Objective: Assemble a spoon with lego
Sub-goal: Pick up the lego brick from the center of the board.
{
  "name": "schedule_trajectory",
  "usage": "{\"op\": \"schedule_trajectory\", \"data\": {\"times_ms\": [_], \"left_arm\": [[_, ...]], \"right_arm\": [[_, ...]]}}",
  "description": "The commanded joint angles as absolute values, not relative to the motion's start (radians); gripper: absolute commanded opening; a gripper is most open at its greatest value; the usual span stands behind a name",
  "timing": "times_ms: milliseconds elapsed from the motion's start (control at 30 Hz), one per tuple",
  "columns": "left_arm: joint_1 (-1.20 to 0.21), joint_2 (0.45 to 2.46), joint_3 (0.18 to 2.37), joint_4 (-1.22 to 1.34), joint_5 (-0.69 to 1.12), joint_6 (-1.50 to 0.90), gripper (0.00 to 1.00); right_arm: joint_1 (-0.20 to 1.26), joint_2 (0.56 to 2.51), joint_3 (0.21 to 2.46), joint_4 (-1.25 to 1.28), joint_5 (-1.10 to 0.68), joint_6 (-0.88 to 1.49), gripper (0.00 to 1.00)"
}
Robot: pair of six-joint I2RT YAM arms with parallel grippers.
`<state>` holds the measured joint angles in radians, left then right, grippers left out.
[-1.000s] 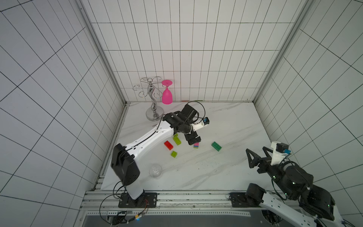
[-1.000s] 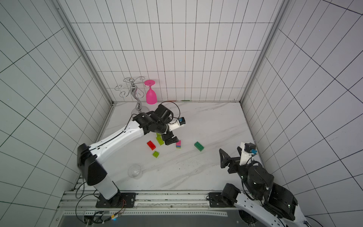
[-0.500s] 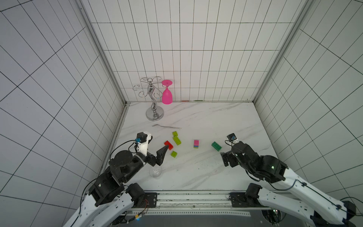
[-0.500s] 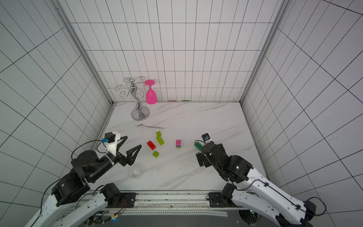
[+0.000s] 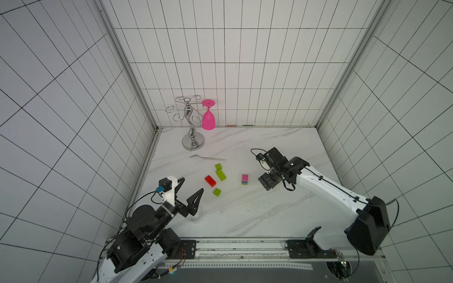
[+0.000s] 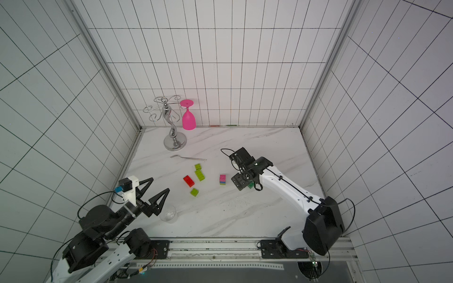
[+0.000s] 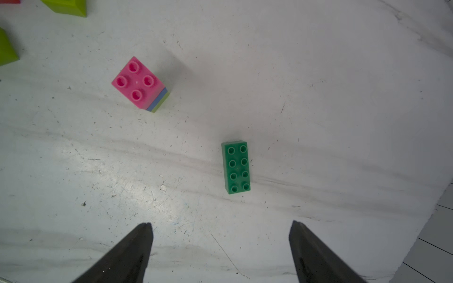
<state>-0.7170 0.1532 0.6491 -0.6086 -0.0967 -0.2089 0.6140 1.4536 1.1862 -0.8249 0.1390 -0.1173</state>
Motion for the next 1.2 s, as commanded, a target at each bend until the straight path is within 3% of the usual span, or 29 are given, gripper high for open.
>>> {"op": "schedule_trajectory", "data": {"times_ms": [0,167,733,1167], "left_arm": [[-0.715,0.107,0.634,-0.594,-0.072,-0.195,0.99],[-0.727,0.058,0.63,-0.602,-0.108,-0.193,0.99],[-0.764,0.038,0.628,-0.611,-0.121,-0.188,0.99],[-0.776,0.028,0.628,-0.616,-0.136,-0.184,0.99]], "right_arm": [[0.546,1.575,1.273,-0.851,-0.006,-0.259,0.82],[0.485,1.729,1.321,-0.86,-0.08,-0.356,0.72],[0.385,1.864,1.294,-0.828,-0.069,-0.382,0.52],[0.403,1.891,1.28,-0.879,-0.032,-0.393,0.46]]}}
